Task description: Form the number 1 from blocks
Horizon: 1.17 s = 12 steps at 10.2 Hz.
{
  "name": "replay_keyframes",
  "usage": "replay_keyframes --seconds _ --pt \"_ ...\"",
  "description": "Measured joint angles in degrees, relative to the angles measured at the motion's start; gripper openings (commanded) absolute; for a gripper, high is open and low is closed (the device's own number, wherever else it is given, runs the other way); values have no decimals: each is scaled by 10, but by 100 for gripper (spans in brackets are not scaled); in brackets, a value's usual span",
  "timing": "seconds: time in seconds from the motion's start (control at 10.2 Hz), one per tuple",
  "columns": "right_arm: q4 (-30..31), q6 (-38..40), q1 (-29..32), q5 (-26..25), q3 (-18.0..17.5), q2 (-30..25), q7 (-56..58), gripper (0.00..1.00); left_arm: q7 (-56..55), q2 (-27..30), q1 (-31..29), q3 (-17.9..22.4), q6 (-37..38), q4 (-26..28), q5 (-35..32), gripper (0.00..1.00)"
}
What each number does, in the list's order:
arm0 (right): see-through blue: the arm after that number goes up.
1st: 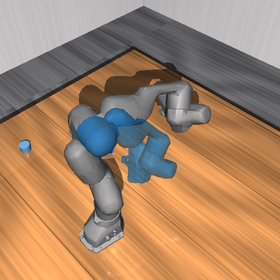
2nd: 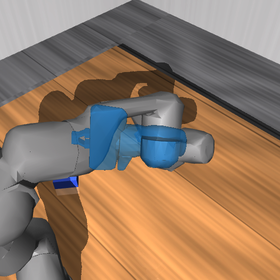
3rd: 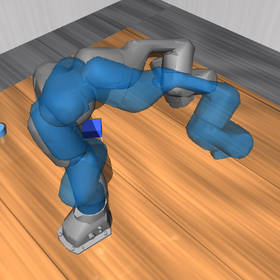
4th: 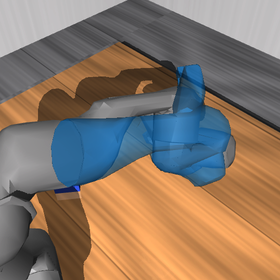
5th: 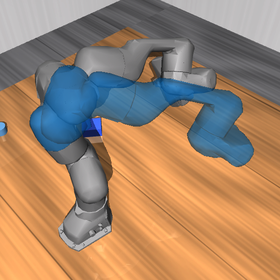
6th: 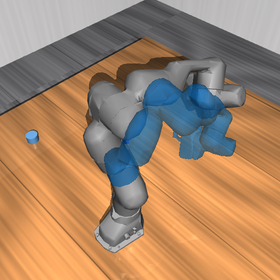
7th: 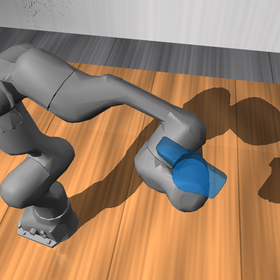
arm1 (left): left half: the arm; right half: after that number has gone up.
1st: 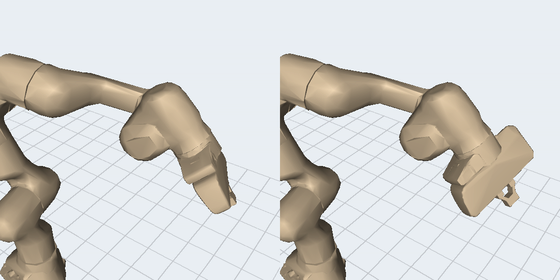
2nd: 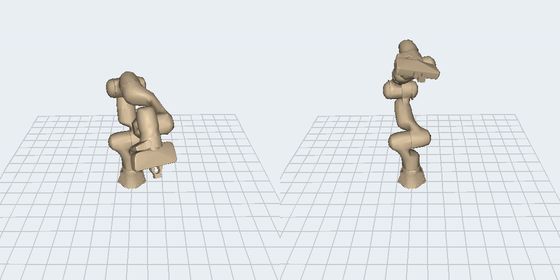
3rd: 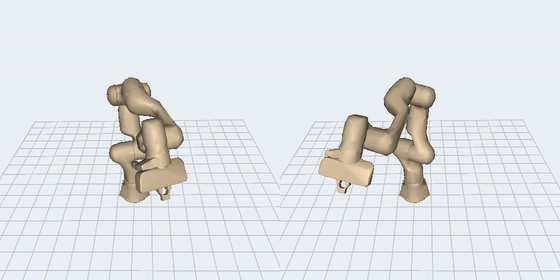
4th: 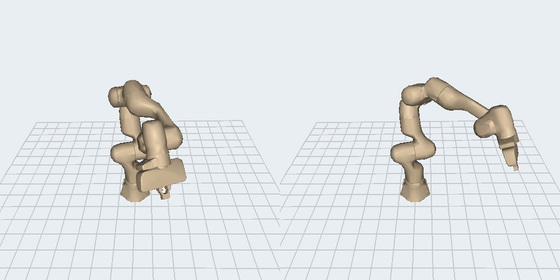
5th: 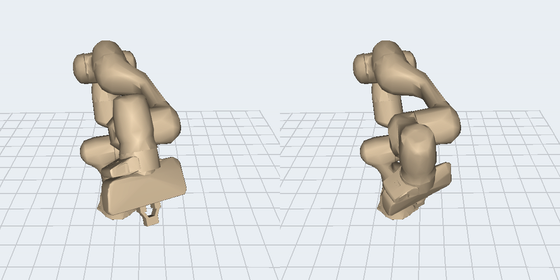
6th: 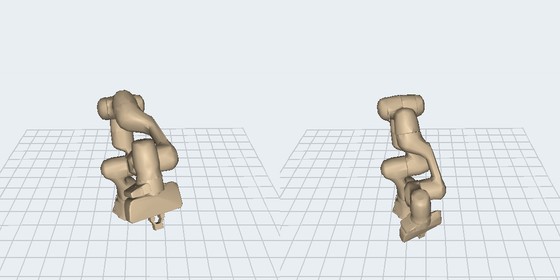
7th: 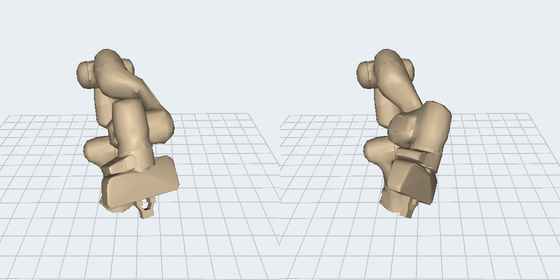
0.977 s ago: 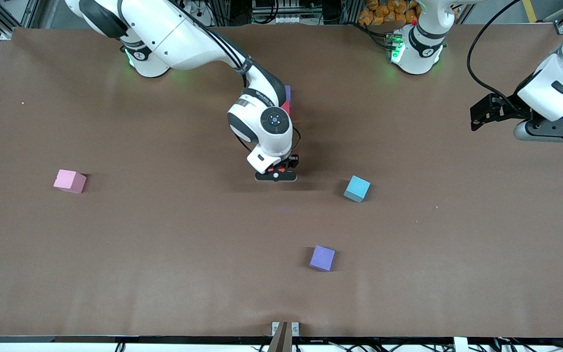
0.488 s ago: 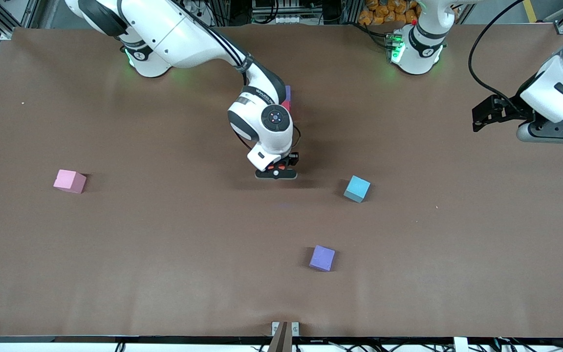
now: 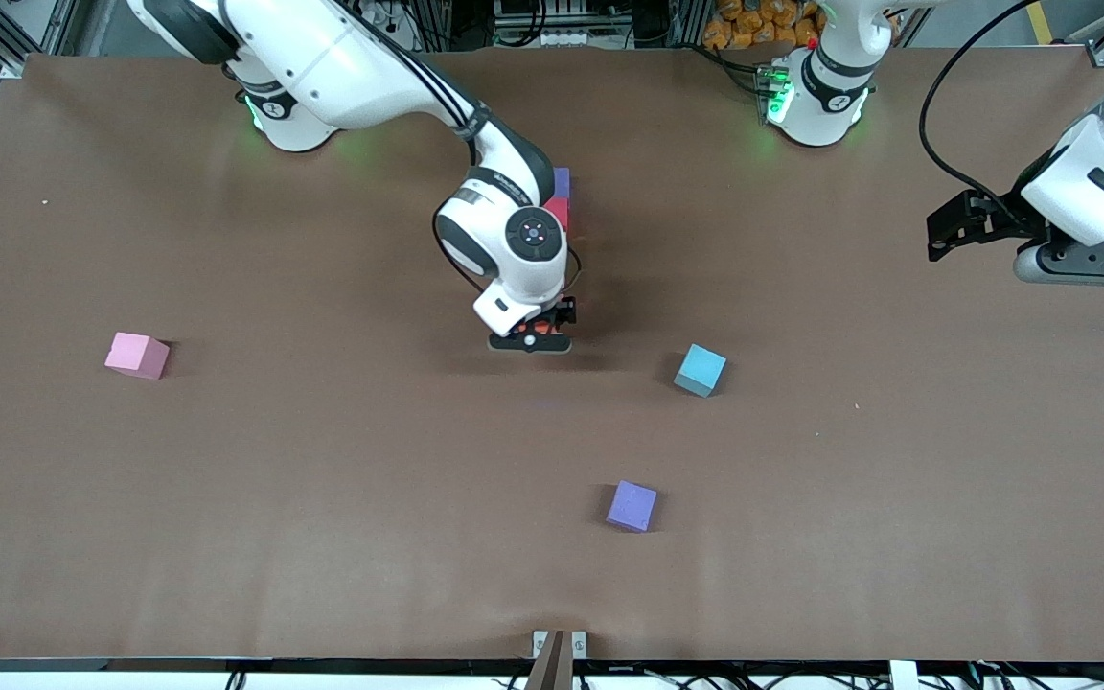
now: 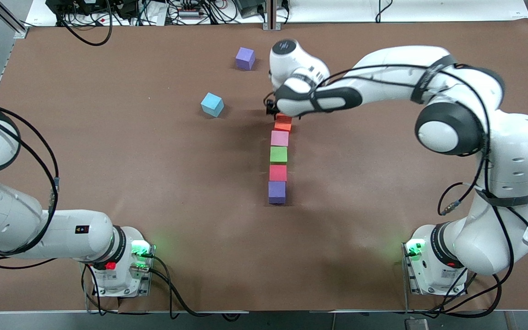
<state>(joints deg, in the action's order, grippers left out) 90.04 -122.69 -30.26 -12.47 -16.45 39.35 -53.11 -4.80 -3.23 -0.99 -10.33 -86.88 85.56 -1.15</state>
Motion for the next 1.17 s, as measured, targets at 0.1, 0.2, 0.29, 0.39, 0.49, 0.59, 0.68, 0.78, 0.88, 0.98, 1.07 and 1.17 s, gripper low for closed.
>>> replay_keyframes --seconds 0.1,0.2,0.29,0.39,0.49,0.59,0.68,0.78,0.88,0.98,1.07,1.17 --pt "-5 30 26 28 -3 -30 35 100 0 0 0 0 0 0 0 100" --pt "-11 63 57 55 -4 -62 70 100 0 0 0 0 -1 0 0 100" --pt "-21 99 93 73 -4 -94 97 100 0 0 0 0 -2 0 0 100" --pt "-38 131 128 79 -4 -116 111 100 0 0 -1 0 -5 0 0 100" --pt "-62 158 159 79 -4 -127 119 100 0 0 -1 0 -7 0 0 100" --pt "-83 173 188 79 -3 -130 133 100 0 0 -1 0 -7 0 0 100" --pt "-95 179 215 80 -3 -130 158 100 0 0 -1 0 -7 0 0 100" --pt "-98 183 242 80 -2 -130 191 100 0 0 -1 0 -7 0 0 100" --pt "-100 188 267 80 -2 -130 224 100 0 0 -1 0 -7 0 0 100" --pt "-103 192 296 80 -2 -131 256 100 0 0 -1 0 -7 0 0 100" --pt "-110 206 326 80 -2 -132 280 100 0 0 -1 0 -7 0 0 100" --pt "-117 226 355 80 -2 -133 296 100 0 0 -1 0 -7 0 0 100"
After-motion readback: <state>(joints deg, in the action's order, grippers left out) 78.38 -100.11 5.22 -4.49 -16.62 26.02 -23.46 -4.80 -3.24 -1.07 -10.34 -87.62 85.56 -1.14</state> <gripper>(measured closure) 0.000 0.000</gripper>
